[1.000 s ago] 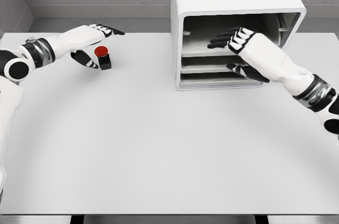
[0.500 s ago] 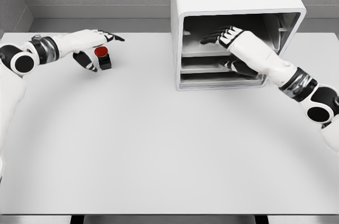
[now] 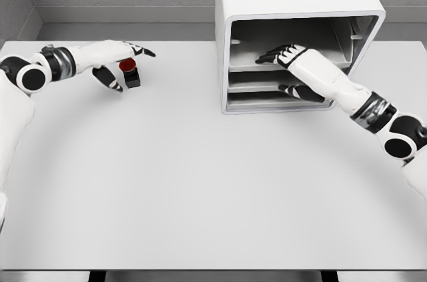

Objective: Slide open multi-storey tabletop storage cabinets and put open load switch and slide close multi-storey tabletop storage cabinets

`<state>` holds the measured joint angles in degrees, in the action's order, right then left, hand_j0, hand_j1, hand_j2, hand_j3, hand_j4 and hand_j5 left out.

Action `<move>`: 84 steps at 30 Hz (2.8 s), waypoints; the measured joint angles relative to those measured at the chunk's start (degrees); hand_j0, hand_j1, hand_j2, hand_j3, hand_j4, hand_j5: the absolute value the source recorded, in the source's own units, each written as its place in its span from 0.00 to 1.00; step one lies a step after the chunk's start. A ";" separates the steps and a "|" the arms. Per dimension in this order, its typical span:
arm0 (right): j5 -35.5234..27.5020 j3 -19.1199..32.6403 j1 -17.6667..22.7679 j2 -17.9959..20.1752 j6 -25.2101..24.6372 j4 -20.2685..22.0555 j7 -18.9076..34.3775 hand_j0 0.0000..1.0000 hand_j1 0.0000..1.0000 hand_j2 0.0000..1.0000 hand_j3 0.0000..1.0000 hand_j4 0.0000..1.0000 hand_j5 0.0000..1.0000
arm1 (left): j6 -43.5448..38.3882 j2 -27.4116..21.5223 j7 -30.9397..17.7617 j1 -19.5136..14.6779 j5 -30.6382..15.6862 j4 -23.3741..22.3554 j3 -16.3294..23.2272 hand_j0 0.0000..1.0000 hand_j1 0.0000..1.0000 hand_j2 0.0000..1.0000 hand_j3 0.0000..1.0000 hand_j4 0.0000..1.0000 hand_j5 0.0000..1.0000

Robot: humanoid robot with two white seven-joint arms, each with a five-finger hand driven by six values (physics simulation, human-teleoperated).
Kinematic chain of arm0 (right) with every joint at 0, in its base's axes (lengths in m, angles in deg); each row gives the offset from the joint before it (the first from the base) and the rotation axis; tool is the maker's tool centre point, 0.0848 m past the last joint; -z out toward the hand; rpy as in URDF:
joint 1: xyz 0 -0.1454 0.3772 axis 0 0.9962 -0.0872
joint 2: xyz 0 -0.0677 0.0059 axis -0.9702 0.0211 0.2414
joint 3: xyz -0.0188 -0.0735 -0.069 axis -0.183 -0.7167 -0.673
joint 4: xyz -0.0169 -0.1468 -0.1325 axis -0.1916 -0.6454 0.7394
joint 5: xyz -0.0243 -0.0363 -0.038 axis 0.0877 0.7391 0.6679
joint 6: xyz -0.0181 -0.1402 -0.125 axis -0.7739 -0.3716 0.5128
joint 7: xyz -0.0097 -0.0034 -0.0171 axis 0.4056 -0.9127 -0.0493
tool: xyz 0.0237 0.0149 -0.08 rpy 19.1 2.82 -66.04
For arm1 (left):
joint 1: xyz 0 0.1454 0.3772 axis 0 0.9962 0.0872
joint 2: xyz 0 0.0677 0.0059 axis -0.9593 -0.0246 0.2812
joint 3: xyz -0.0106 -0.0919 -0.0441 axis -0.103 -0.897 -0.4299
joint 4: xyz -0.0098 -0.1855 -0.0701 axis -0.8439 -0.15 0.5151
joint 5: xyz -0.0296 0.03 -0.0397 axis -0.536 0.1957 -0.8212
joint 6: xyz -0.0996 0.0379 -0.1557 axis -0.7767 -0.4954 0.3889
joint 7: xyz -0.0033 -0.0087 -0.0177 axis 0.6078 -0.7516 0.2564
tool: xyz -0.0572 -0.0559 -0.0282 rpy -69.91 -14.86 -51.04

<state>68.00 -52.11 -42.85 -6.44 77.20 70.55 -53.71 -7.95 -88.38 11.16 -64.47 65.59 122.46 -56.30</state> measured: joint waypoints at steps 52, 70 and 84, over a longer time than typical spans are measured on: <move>-1.95 9.69 17.75 14.86 -0.01 18.41 -0.80 0.82 0.82 0.82 0.82 0.82 0.82 | 0.03 0.50 -0.01 -1.67 0.20 -3.49 0.63 0.45 0.45 0.45 0.45 0.45 0.45; -2.32 5.45 8.17 7.94 0.00 8.89 0.00 0.82 0.82 0.82 0.82 0.82 0.82 | 0.05 -0.20 0.00 0.26 -0.54 6.83 0.36 0.43 0.43 0.43 0.43 0.43 0.43; -2.24 4.08 10.55 8.15 0.04 8.67 -0.37 0.82 0.82 0.82 0.82 0.82 0.82 | 0.06 -2.84 -0.03 4.39 -2.98 16.95 -0.22 0.43 0.43 0.43 0.43 0.43 0.43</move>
<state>65.76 -48.02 -32.30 1.70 77.24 79.22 -54.08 -7.88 -91.22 11.13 -60.08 62.61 139.42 -56.52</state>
